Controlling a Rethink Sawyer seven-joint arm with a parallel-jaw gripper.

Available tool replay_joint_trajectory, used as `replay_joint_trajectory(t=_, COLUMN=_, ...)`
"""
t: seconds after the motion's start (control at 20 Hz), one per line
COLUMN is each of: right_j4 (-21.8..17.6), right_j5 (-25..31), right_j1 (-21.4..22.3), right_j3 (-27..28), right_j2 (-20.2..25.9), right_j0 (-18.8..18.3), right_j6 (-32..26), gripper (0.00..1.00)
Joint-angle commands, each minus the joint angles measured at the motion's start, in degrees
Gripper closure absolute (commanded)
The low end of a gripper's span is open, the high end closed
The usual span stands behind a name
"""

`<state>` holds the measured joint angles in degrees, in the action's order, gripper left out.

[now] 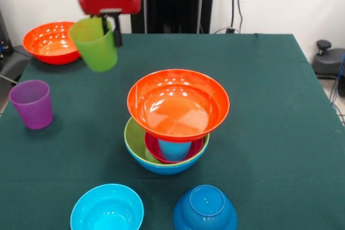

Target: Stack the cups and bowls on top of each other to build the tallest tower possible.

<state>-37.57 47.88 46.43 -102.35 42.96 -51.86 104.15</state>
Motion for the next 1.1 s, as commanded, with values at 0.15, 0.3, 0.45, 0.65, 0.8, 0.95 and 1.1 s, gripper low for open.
replay_joint_trajectory(t=0.15, right_j4=3.54, right_j5=11.14, right_j1=7.24, right_j3=-0.61, right_j2=-5.10, right_j0=8.12, right_j6=2.96, gripper=1.00)
replay_joint_trajectory(t=0.3, right_j4=3.52, right_j5=12.81, right_j1=6.33, right_j3=1.84, right_j2=-6.03, right_j0=10.18, right_j6=3.41, gripper=1.00)
replay_joint_trajectory(t=0.45, right_j4=3.40, right_j5=13.19, right_j1=5.08, right_j3=3.67, right_j2=-6.97, right_j0=12.18, right_j6=4.57, gripper=1.00)
replay_joint_trajectory(t=0.65, right_j4=3.71, right_j5=14.12, right_j1=4.09, right_j3=6.09, right_j2=-8.21, right_j0=14.76, right_j6=5.70, gripper=1.00)
replay_joint_trajectory(t=0.8, right_j4=3.93, right_j5=15.19, right_j1=3.29, right_j3=8.32, right_j2=-9.22, right_j0=16.73, right_j6=6.18, gripper=1.00)
replay_joint_trajectory(t=0.95, right_j4=3.10, right_j5=16.36, right_j1=1.13, right_j3=12.06, right_j2=-10.21, right_j0=18.91, right_j6=6.28, gripper=1.00)
replay_joint_trajectory(t=1.1, right_j4=2.38, right_j5=17.27, right_j1=-0.79, right_j3=15.46, right_j2=-11.22, right_j0=21.20, right_j6=6.72, gripper=1.00)
